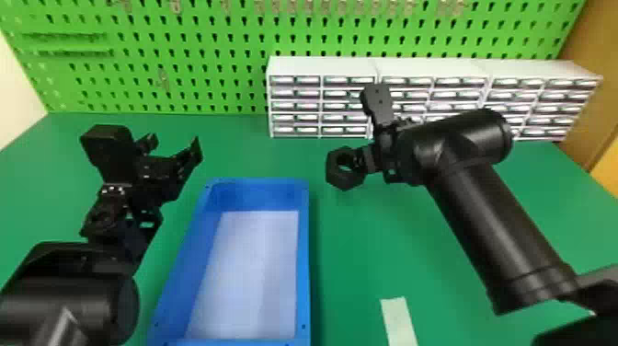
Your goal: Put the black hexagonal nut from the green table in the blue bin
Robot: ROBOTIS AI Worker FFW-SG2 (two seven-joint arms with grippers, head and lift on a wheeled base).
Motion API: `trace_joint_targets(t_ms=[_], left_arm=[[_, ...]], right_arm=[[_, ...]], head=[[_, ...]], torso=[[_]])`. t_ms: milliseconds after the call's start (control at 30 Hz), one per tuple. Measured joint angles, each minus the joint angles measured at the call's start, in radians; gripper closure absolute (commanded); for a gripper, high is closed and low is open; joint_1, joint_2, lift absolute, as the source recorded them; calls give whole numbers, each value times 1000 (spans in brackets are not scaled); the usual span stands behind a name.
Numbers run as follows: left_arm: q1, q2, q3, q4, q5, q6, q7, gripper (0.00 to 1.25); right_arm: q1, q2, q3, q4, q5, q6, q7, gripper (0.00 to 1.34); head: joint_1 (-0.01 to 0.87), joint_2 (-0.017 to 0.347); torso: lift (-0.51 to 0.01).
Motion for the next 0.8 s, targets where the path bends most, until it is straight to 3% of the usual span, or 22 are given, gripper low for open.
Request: trace_joint_targets(t_ms=[367, 800], left_arm=[[0, 0, 1, -1, -4, 1, 0, 463], [1, 0, 2, -4, -4, 3, -1, 463]], right_arm=[[88, 0, -9, -270, -2, 56, 0, 1070], [153, 0, 50, -464, -53, 76, 0, 1070]], head=[[686, 52], [686, 52]], torso=[[-97], [-97]])
